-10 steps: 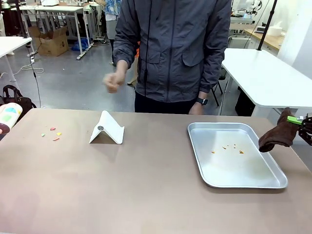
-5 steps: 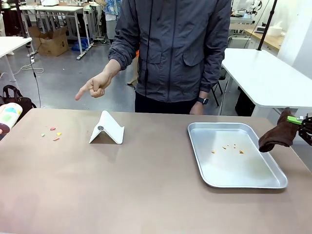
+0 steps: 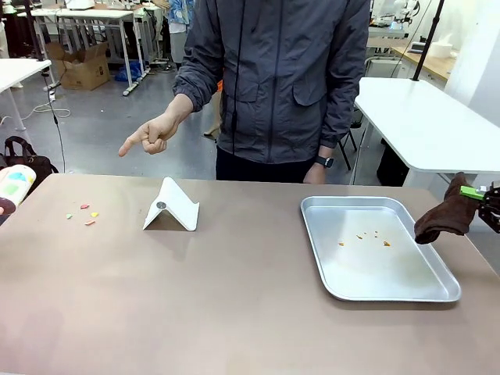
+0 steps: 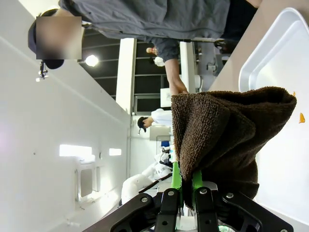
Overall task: Clean the surface of the table.
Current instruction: If a person points to the right, clean the right side of the table with your right hand, and if they point to the left, clean the left side with your left hand.
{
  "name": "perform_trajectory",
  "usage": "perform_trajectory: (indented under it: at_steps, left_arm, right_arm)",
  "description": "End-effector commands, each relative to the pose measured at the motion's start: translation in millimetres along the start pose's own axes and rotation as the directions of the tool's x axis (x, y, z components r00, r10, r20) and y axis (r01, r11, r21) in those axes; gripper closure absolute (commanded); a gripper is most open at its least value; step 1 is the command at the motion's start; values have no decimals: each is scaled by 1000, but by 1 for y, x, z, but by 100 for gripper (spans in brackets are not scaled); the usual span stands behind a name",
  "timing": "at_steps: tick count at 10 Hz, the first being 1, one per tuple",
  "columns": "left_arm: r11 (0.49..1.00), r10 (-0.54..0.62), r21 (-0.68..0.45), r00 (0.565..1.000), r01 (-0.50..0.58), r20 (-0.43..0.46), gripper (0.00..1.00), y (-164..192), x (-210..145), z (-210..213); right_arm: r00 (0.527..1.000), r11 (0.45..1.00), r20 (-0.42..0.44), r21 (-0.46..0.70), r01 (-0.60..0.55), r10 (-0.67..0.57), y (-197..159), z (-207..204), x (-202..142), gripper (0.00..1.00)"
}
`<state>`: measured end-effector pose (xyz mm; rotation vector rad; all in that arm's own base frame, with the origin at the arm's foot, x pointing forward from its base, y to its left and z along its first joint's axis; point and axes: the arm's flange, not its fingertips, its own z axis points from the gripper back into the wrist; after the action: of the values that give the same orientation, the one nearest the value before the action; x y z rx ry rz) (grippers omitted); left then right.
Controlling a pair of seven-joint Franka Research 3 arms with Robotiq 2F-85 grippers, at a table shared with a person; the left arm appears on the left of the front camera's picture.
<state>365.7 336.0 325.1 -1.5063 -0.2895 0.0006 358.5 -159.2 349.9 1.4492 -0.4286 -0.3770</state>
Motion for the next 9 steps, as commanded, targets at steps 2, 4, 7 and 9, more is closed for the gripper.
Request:
perform_trajectory:
  at_steps: [2, 4, 7, 9]
  left_arm:
    - [998, 3, 54, 998, -7, 67, 82, -6, 0, -6]
    - [982, 29, 179, 991, -53, 134, 82, -25, 8, -17]
    - [918, 37, 380, 977, -117, 210, 82, -31, 26, -26]
    - [880, 28, 459, 978, -122, 207, 82, -31, 35, -37]
  right_arm:
    - [1000, 1000, -14, 7, -8, 8, 6, 0, -2, 100]
    - [1000, 1000, -14, 7, -8, 8, 6, 0, -2, 100]
    - [1000, 1000, -14, 7, -8, 8, 6, 0, -2, 100]
    - [1000, 1000, -14, 7, -8, 8, 6, 0, -2, 100]
